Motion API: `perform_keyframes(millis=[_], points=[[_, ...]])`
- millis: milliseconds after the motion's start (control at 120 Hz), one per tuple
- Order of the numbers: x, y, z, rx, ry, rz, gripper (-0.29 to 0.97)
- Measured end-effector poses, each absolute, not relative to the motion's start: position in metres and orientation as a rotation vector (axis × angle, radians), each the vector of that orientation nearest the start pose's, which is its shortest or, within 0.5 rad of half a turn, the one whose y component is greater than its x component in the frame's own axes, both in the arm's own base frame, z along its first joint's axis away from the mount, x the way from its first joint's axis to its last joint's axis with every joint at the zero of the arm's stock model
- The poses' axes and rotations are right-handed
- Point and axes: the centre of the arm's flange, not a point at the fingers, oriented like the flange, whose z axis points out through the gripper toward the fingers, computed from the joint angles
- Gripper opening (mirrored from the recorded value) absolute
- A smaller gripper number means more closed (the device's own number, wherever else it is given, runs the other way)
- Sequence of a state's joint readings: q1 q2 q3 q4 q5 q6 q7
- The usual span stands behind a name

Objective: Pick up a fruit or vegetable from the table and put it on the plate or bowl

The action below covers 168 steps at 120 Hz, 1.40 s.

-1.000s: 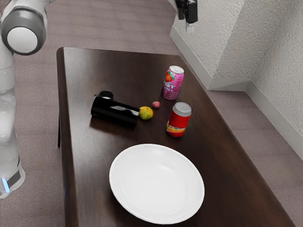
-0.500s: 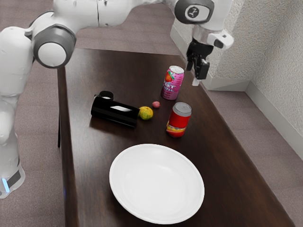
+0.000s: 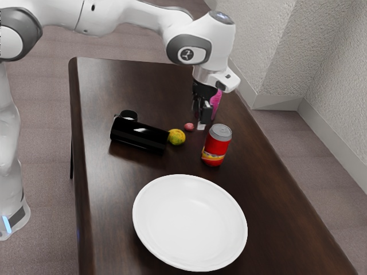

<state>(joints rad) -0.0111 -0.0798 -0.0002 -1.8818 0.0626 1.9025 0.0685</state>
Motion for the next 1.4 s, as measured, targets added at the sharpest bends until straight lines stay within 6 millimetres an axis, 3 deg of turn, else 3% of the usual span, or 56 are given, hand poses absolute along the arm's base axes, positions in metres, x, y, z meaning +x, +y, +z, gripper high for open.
perform_keyframes(millis=[150, 208, 583, 833, 1400], points=[[0.543, 0.04, 0.548, -3.071, 0.06, -0.185, 0.68], [0.538, 0.048, 0.542, -3.072, 0.046, -0.18, 0.68], [0.53, 0.044, 0.498, -3.079, 0.095, -0.141, 0.68], [0.521, 0.054, 0.474, -3.086, 0.078, -0.11, 0.68], [0.518, 0.061, 0.46, -3.091, 0.072, -0.119, 0.68]])
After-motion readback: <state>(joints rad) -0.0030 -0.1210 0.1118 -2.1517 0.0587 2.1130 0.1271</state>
